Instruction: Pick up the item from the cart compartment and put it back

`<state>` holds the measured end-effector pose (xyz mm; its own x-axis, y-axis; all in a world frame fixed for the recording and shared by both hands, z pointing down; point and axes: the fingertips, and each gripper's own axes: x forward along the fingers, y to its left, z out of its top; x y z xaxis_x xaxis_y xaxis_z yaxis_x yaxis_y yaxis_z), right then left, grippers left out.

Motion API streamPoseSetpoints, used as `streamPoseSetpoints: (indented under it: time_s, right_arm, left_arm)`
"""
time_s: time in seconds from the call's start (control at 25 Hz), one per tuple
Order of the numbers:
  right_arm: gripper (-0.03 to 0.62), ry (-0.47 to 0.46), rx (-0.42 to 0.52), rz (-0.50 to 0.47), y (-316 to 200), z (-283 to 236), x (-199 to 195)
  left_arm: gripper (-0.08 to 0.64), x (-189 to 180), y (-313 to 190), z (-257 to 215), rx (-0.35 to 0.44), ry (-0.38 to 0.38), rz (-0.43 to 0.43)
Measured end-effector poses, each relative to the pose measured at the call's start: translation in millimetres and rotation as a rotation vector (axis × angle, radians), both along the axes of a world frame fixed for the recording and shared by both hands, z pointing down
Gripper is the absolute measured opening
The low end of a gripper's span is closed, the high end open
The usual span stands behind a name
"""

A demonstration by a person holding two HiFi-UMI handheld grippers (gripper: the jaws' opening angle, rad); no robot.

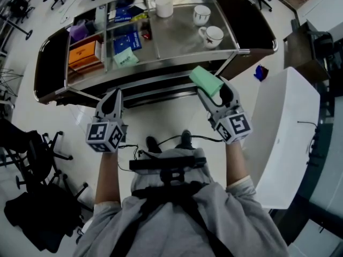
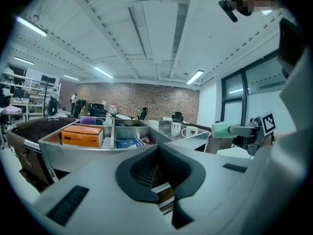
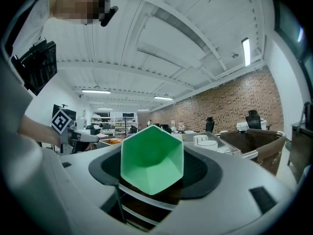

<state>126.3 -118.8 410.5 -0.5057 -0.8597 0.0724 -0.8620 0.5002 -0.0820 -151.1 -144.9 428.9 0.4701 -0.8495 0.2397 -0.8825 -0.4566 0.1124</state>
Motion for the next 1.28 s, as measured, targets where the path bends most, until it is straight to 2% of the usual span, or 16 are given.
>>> streamPoseSetpoints:
  time_s: [0.24, 0.48, 0.72, 1.0, 1.28]
  right_arm:
    - [0.324, 0.022, 0.022, -0.006, -11, -14, 5]
    - [0.324, 0.021, 0.066, -0.006, -31, -51, 16]
    - [0.324, 0.083, 0.094, -0.026, -64, -93, 18]
    - [0.324, 0.328, 0.064, -0.15, -122, -116, -4]
    - [0.324, 0.657, -0.009, -0.363, -165, -76, -60]
  left_arm:
    - [0.0, 0, -2, -2, 0.0, -0.011, -0.003]
    - [0.0, -1, -12, -22, 0.027, -0.014, 0.003]
    - [0.0, 2, -30, -51, 0.053, -0.047, 0.019]
    - [0.0, 17, -47, -57, 0.059, -0.052, 0.033]
    - [0.0, 37, -76, -58, 0.058, -0.068, 0.059]
